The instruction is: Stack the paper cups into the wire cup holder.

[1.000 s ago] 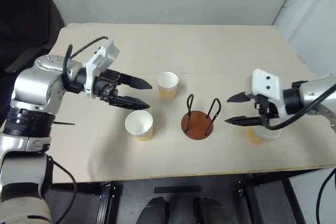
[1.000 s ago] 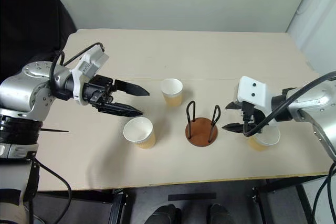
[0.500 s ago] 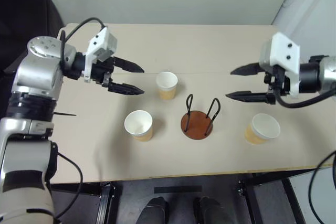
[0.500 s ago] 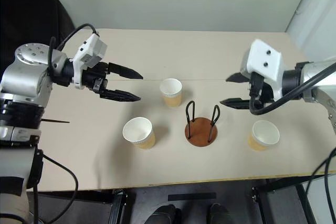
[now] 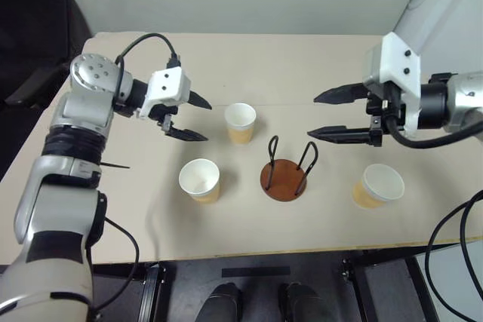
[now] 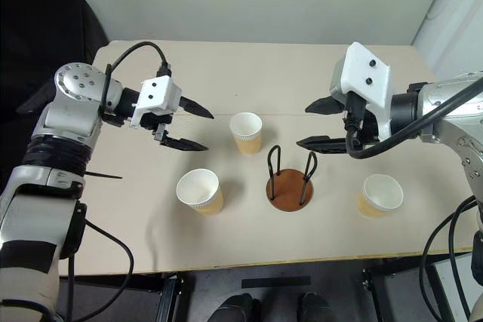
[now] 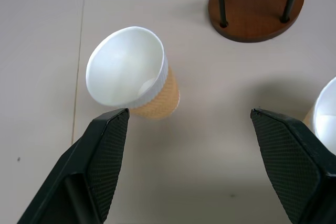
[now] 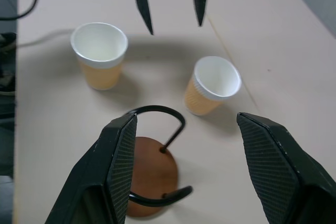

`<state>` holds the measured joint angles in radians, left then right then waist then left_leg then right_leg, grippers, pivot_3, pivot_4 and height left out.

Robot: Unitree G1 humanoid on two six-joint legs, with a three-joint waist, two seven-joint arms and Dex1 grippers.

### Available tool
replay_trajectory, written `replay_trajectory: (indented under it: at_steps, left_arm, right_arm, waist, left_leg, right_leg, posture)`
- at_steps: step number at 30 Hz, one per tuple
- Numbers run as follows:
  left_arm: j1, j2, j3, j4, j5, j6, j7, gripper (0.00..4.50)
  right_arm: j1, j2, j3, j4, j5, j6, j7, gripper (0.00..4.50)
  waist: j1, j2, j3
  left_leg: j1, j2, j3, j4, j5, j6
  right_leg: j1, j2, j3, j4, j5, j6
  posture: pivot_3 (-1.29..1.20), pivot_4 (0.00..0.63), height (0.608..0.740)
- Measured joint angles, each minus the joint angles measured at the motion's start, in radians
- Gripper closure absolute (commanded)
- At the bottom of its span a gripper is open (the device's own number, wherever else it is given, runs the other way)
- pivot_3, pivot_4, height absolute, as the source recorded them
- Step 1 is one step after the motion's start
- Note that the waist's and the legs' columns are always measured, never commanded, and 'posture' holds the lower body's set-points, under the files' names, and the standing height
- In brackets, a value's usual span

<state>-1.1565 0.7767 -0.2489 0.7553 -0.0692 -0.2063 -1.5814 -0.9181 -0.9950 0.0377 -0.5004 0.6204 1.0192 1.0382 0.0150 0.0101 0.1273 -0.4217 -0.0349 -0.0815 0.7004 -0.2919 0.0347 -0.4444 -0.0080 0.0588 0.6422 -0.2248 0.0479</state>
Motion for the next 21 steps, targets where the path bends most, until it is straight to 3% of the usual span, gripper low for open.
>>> replay_trajectory:
  at_steps: [8, 21]
  left_arm:
    - [-0.008, -0.026, 0.0, 0.084, 0.049, -0.116, 0.003, 0.52]
    - [-0.061, -0.087, 0.001, 0.137, 0.084, -0.233, 0.06, 0.52]
  right_arm:
    - [0.053, -0.085, -0.02, -0.022, 0.026, 0.015, 0.008, 1.47]
    - [0.089, -0.097, -0.035, -0.037, 0.048, 0.014, -0.011, 1.47]
  waist:
    - [0.003, 0.0, 0.0]
    - [0.004, 0.0, 0.0]
  left_leg:
    - [-0.001, 0.0, 0.0, 0.0, 0.0, 0.0]
    - [-0.002, -0.001, 0.001, 0.0, 0.0, 0.0]
  right_leg:
    - [-0.001, 0.0, 0.0, 0.001, 0.0, 0.0]
    - [-0.003, -0.001, 0.0, 0.001, 0.0, 0.0]
  posture:
    - [0.0, 0.15, 0.74]
    - [0.0, 0.15, 0.74]
